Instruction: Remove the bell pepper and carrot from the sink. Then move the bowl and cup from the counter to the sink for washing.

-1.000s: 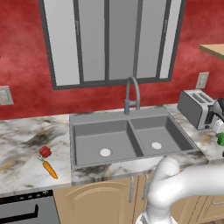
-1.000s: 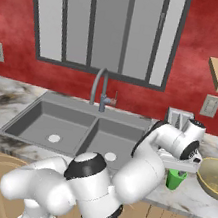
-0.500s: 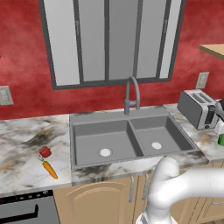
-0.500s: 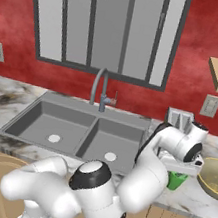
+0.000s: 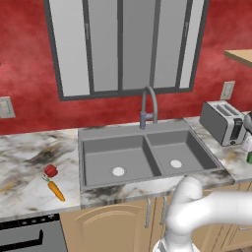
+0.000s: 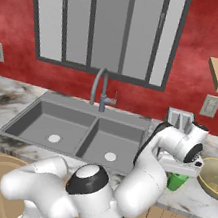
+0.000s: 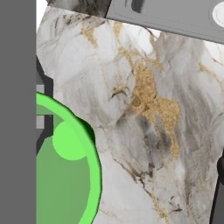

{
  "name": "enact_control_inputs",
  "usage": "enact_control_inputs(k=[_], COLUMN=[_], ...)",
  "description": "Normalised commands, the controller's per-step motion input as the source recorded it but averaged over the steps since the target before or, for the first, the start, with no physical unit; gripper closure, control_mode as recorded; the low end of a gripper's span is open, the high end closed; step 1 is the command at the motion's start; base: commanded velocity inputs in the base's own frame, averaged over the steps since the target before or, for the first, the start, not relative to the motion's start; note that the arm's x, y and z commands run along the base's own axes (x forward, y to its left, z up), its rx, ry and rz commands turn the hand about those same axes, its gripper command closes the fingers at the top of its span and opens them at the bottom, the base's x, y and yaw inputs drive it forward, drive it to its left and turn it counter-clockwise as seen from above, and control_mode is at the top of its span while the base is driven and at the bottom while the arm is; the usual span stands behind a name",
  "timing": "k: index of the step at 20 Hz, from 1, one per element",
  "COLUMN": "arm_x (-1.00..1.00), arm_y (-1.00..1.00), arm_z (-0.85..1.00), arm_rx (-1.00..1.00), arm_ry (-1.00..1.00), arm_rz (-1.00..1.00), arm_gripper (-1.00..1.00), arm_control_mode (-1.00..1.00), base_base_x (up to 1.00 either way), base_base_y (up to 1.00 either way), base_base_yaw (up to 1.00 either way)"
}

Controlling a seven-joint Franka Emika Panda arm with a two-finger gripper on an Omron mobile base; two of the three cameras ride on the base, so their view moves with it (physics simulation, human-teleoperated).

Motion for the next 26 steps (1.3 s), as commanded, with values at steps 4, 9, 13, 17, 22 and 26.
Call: enact_control_inputs(k=[4, 9, 13, 17, 22, 26], arm_x=[-0.3, -0.29, -0.09, 0.0, 0.0, 0.0], arm_y=[0.18, 0.29, 0.47, 0.41, 0.39, 0.36], arm_z=[0.22, 0.13, 0.03, 0.08, 0.12, 0.15], arm_rx=[0.0, 0.0, -0.03, -0.03, -0.07, -0.06], arm_ry=[0.04, 0.01, -0.01, -0.06, -0.11, -0.1], arm_rz=[0.0, 0.0, 0.03, 0.05, 0.05, 0.06], arm_gripper=[1.0, 1.0, 1.0, 1.0, 1.0, 1.0], arm_control_mode=[-1.0, -1.0, -1.0, -1.0, -1.0, -1.0], base_base_x=[0.0, 0.0, 0.0, 0.0, 0.0, 0.0], base_base_y=[0.0, 0.0, 0.0, 0.0, 0.0, 0.0], base_base_yaw=[0.0, 0.0, 0.0, 0.0, 0.0, 0.0])
